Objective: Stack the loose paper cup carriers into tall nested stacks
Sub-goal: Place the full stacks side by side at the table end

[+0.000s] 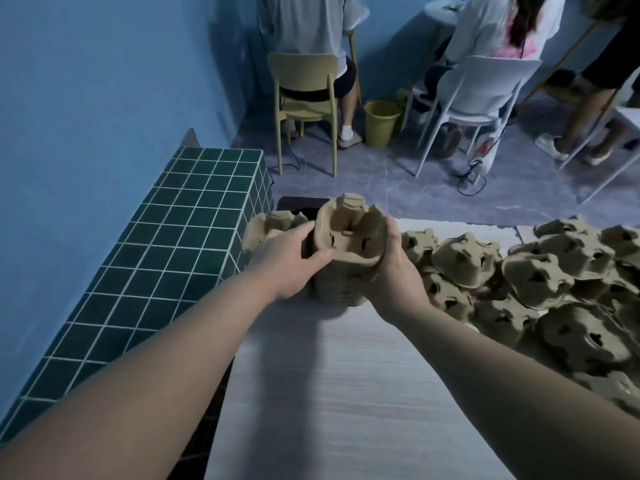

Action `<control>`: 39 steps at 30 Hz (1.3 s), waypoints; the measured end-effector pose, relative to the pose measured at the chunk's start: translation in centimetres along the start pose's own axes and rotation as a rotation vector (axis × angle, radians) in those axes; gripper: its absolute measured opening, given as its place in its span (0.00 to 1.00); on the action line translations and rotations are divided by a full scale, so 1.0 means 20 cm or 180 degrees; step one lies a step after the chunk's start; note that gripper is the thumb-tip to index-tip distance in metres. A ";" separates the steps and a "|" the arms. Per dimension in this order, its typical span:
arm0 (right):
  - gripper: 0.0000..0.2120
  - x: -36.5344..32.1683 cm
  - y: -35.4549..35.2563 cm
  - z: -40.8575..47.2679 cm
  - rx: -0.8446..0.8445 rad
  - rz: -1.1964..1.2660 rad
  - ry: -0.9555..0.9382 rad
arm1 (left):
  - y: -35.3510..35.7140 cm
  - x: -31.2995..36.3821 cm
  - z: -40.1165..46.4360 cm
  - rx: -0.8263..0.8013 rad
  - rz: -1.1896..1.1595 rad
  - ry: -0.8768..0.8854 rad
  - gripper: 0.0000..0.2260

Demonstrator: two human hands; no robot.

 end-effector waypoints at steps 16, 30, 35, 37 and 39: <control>0.47 -0.06 -0.11 -0.03 -0.0124 -0.0425 -0.0382 | -0.08 0.09 0.16 0.0787 0.0270 -0.0350 0.17; 0.26 -0.17 -0.12 -0.01 -0.0111 -0.0817 -0.0849 | -0.53 -0.07 0.14 0.1502 -0.0269 -0.0560 0.14; 0.16 -0.21 -0.08 -0.02 -0.0210 -0.1016 -0.1023 | -0.45 -0.23 0.13 0.1285 0.0148 -0.0679 0.14; 0.16 -0.20 -0.08 -0.03 -0.0204 -0.1024 -0.0998 | -0.39 -0.29 0.13 0.1158 0.0368 -0.0697 0.15; 0.16 -0.20 -0.08 -0.03 -0.0186 -0.1012 -0.0990 | -0.36 -0.33 0.14 0.1103 0.0470 -0.0717 0.15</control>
Point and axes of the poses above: each hand's wrist, its own z-axis towards the middle knuckle, its own y-axis out of the palm, x = y × z, the point moved 6 cm from there along z, towards the middle knuckle, and after that the axes turned 15 degrees about x, right-handed, at the moved point
